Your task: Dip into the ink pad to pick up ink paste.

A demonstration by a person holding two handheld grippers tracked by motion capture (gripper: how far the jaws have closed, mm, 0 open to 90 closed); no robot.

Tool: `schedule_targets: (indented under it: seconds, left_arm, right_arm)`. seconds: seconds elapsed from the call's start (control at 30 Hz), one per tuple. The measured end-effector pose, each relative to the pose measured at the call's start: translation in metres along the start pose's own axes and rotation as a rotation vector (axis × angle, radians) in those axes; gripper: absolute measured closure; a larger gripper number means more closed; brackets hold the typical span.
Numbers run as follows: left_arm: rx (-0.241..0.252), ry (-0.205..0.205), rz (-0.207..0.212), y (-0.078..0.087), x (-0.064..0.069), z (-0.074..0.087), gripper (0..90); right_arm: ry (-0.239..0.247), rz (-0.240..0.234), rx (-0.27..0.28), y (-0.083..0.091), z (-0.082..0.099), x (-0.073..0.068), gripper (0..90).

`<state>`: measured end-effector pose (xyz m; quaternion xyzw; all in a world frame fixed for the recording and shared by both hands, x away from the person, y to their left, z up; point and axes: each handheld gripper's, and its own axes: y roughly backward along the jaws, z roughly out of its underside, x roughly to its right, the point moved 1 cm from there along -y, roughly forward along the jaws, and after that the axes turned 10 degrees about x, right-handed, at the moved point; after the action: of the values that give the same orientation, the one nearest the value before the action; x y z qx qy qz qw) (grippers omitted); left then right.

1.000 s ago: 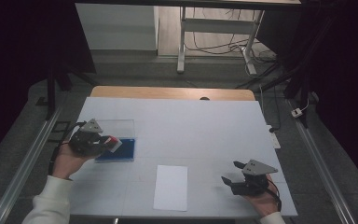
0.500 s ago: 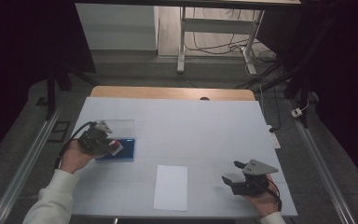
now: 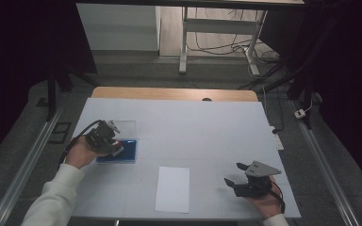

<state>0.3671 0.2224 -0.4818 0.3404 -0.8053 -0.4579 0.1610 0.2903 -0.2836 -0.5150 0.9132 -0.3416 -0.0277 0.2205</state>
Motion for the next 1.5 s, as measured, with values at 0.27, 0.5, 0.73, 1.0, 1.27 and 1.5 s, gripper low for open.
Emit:
schedule_targets:
  seconds: [0.27, 0.5, 0.73, 1.0, 1.27, 1.5]
  left_arm:
    - [-0.042, 0.015, 0.006, -0.006, -0.005, -0.002, 70.6]
    - [-0.047, 0.028, 0.013, -0.008, -0.006, -0.002, 70.7]
    - [-0.064, 0.027, 0.001, -0.011, -0.004, -0.003, 71.0]
    - [-0.062, 0.027, -0.013, -0.012, -0.002, -0.002, 71.0]
    - [-0.025, 0.051, 0.018, -0.006, -0.007, 0.001, 70.7]
    - [0.024, 0.070, 0.045, 0.005, -0.010, 0.003, 70.5]
  right_arm:
    - [0.000, -0.001, -0.004, 0.000, 0.000, 0.000, 23.2]
    - [0.005, -0.002, -0.011, -0.001, 0.000, -0.001, 23.3]
    - [0.007, -0.005, -0.010, -0.002, 0.000, -0.001, 23.3]
    - [0.015, -0.006, -0.010, -0.001, -0.002, -0.003, 23.3]
    - [0.012, 0.002, -0.005, 0.001, -0.002, -0.002, 23.3]
    - [0.000, 0.003, 0.002, 0.002, -0.001, 0.000, 23.4]
